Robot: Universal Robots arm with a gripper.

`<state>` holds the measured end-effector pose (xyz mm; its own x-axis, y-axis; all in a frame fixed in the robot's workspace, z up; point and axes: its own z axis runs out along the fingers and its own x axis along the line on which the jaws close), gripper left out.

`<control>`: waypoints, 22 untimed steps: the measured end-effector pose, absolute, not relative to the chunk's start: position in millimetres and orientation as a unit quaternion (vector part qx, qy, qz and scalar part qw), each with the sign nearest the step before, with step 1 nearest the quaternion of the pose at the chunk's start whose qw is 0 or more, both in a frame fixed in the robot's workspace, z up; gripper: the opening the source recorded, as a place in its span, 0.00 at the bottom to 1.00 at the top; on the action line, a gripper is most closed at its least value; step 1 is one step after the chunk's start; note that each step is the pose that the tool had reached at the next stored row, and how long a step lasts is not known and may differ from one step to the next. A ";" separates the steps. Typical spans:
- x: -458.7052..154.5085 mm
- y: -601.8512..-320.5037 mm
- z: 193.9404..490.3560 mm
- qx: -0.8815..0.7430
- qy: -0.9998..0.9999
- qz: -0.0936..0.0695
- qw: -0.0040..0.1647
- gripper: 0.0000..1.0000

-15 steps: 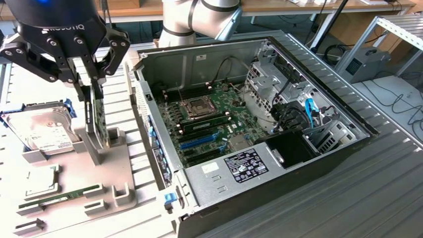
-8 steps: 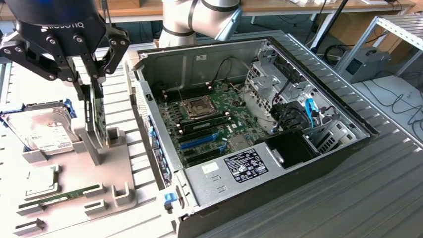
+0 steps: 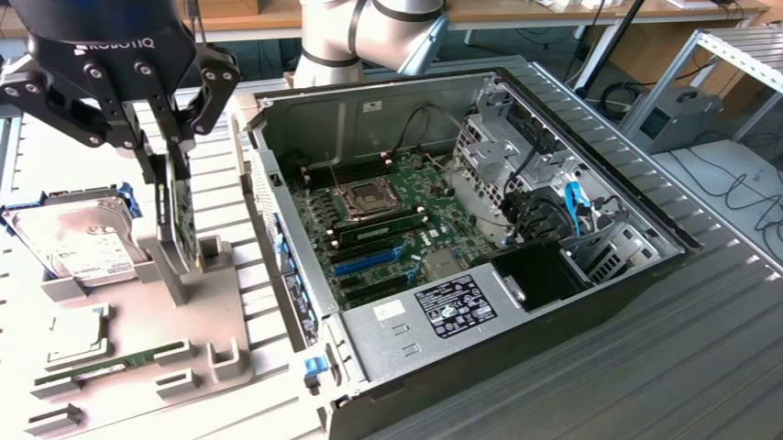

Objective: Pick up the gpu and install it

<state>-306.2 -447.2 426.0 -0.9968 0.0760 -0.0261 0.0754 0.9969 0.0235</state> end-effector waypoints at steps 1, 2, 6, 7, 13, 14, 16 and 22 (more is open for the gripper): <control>-306.2 -447.2 426.2 0.038 0.999 0.011 0.013 0.26; -306.2 -447.3 426.5 0.038 0.999 0.011 0.013 0.26; -306.2 -447.2 427.4 0.038 0.999 0.011 0.013 0.26; -306.2 -447.2 427.7 0.038 0.999 0.011 0.013 0.26; -306.2 -447.2 429.0 0.038 0.999 0.011 0.013 0.26; -306.2 -447.2 429.2 0.038 0.999 0.011 0.013 0.26; -306.2 -447.2 429.6 0.038 0.999 0.011 0.013 0.26; -306.2 -447.2 430.7 0.038 0.999 0.011 0.013 0.26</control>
